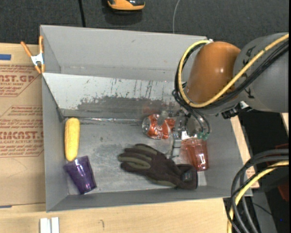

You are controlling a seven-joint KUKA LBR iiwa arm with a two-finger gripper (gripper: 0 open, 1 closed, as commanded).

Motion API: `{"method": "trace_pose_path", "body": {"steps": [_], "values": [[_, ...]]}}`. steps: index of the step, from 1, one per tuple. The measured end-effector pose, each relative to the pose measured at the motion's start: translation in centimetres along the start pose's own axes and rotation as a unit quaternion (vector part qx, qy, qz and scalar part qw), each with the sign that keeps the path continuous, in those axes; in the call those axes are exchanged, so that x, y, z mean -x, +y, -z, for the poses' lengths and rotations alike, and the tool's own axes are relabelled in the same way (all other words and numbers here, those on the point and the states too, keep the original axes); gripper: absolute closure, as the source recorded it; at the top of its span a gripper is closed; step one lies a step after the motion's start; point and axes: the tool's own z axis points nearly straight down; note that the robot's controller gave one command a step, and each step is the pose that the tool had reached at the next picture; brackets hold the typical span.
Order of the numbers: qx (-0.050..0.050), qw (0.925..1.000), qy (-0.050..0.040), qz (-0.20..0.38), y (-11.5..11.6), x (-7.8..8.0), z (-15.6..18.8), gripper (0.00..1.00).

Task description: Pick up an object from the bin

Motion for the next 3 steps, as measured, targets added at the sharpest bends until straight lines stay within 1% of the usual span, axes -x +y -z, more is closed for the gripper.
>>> {"method": "trace_pose_path", "body": {"steps": [1,2,3], "values": [[0.000,1.0000,-0.0039,0.000,0.0,0.2,0.5,0.00],[0.000,0.9996,-0.0071,-0.029,-1.1,0.8,-4.8,0.00],[0.000,0.9991,-0.0032,-0.042,-3.0,0.2,-7.5,1.00]]}}
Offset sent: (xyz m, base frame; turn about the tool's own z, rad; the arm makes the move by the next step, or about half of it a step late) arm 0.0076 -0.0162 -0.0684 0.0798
